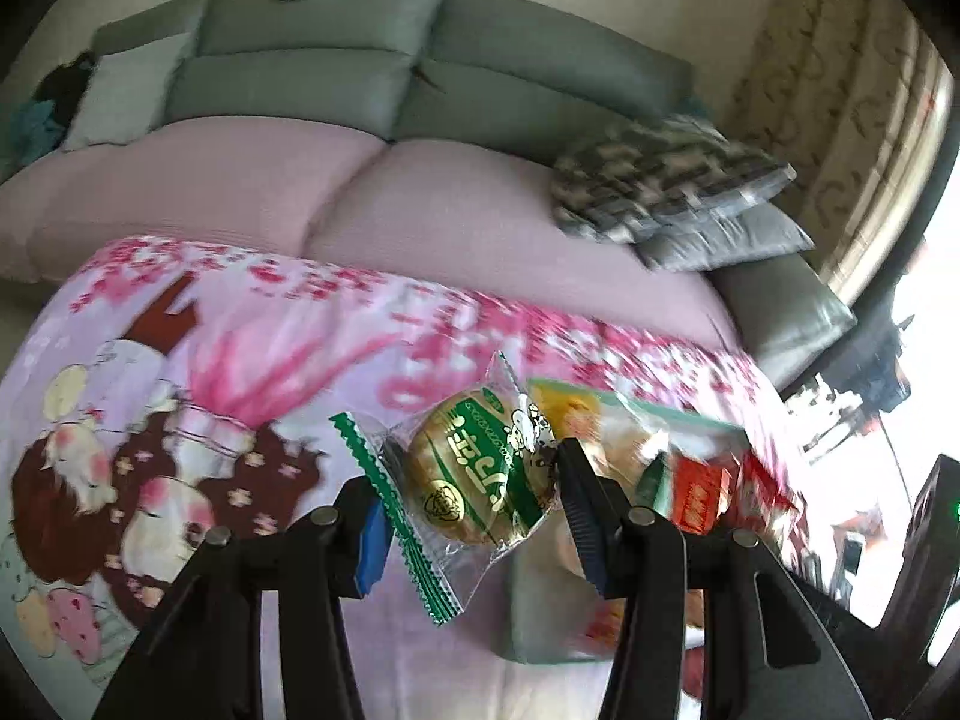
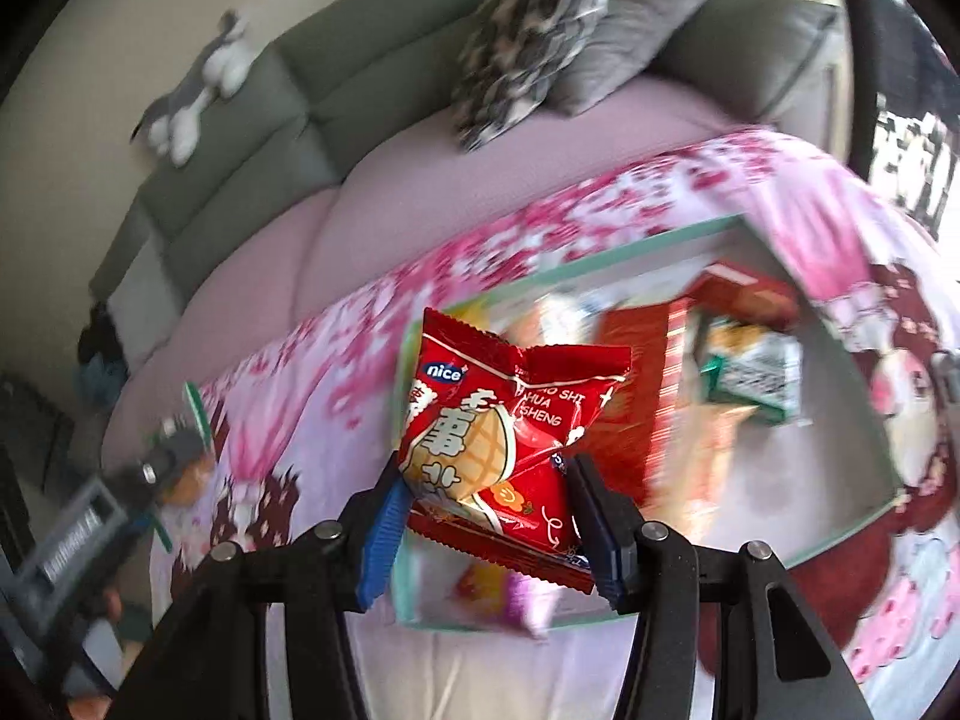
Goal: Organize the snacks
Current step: 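Carry the green-striped pack with the left tool while the right tool carries the wafer pack to the tray, then open the left tool in the tray while the right tool releases the wafer pack there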
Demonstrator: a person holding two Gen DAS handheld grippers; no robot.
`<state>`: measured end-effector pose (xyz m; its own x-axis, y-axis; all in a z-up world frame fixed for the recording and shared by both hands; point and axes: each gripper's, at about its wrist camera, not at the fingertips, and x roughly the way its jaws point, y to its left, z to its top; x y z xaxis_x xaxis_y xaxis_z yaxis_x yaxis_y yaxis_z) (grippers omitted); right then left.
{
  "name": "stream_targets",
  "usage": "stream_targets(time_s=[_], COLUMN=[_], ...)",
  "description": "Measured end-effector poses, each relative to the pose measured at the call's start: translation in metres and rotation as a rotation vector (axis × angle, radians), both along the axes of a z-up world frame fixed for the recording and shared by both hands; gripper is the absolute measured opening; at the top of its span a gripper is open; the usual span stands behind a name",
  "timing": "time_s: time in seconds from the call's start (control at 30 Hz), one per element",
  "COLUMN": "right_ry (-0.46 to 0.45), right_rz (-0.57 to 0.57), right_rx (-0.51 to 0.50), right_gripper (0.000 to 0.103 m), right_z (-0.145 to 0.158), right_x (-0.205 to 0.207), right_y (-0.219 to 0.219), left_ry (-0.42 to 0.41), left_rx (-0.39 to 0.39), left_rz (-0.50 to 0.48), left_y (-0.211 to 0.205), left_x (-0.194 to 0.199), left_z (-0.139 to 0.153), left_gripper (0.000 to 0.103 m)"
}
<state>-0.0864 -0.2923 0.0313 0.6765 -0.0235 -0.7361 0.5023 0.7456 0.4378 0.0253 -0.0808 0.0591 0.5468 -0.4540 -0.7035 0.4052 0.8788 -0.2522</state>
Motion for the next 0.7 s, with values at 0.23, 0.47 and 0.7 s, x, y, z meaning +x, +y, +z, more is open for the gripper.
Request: stream_targets(time_s=[0.23,0.47,0.7], right_ry=[-0.001,0.069,0.181], right_rz=[-0.125,-0.246,-0.237], right_rx=[-0.008,0.005,0.050], right_gripper=[0.056,0.057,0.057], right_z=[0.004,-0.013,-0.045], right_x=[-0.033,-0.055,-0.050], right_y=[-0.045,-0.082,-0.090], left_ry=[0.028,0.125,0.212], left_rx=[0.048,0.139,0.188], left_rz=[-0.149,-0.141,-0.123], left_y=[-0.051,-0.063,-0.064], left_x=[-0.025,-0.024,-0.018], left_z=[-0.012,-0.043,-0.070], left_gripper=[0.052,0.052,0.052])
